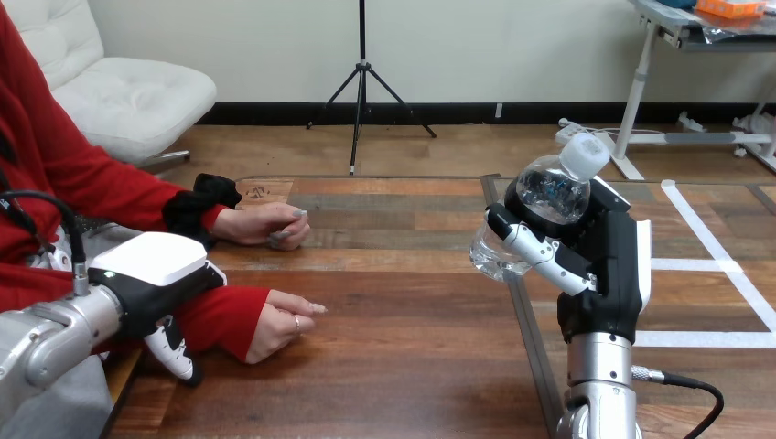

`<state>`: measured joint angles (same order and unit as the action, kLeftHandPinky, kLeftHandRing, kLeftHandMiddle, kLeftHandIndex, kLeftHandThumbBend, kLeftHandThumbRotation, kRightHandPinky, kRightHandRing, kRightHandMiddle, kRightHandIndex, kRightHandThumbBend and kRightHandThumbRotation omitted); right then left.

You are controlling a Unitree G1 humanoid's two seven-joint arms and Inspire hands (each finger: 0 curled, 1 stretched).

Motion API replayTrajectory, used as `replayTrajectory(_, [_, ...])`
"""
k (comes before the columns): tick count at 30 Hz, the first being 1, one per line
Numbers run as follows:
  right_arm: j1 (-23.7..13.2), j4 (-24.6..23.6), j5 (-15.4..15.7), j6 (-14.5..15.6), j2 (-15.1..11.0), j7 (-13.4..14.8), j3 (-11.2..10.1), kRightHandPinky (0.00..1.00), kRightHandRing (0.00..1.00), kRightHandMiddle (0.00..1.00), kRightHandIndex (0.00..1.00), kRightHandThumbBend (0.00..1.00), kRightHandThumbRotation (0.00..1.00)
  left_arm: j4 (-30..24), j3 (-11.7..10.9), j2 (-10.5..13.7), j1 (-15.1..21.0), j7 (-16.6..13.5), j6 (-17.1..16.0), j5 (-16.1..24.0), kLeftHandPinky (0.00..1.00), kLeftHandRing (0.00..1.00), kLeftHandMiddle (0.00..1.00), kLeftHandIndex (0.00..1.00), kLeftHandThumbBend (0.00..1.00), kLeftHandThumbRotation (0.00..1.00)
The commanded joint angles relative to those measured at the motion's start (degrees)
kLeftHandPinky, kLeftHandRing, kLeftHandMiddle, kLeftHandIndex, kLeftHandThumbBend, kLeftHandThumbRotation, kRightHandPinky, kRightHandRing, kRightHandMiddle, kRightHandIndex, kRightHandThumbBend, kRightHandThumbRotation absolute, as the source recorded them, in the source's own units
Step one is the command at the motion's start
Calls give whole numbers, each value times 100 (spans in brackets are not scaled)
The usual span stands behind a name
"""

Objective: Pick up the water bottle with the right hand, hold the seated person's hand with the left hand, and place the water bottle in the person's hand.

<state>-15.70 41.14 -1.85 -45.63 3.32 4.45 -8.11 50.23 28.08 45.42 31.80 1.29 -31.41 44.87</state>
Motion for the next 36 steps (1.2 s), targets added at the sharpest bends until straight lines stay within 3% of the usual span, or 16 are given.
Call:
replayTrajectory(1, [-351, -237, 55, -48, 64, 34, 85, 38, 40, 44, 45, 73, 0, -139, 85, -294, -56, -101, -2, 44, 46, 48, 52, 53, 98, 4])
replayTrajectory(20, [-450, -213, -9, 35, 211, 105, 194, 40, 41, 44, 44, 74, 0, -73, 6, -440, -53, -340, -5, -69, 39, 40, 45, 46, 95, 0])
replayTrajectory(26, [-499, -133, 39, 43, 247, 172, 243, 39, 40, 43, 43, 77, 0, -109, -14, -463, -61, -470, 0, -70, 38, 39, 44, 45, 94, 0])
replayTrajectory(36, [-547, -12, 181, 138, 279, 304, 368, 38, 40, 43, 43, 79, 0, -204, -93, -497, -69, -440, -12, -222, 36, 38, 43, 44, 93, 0])
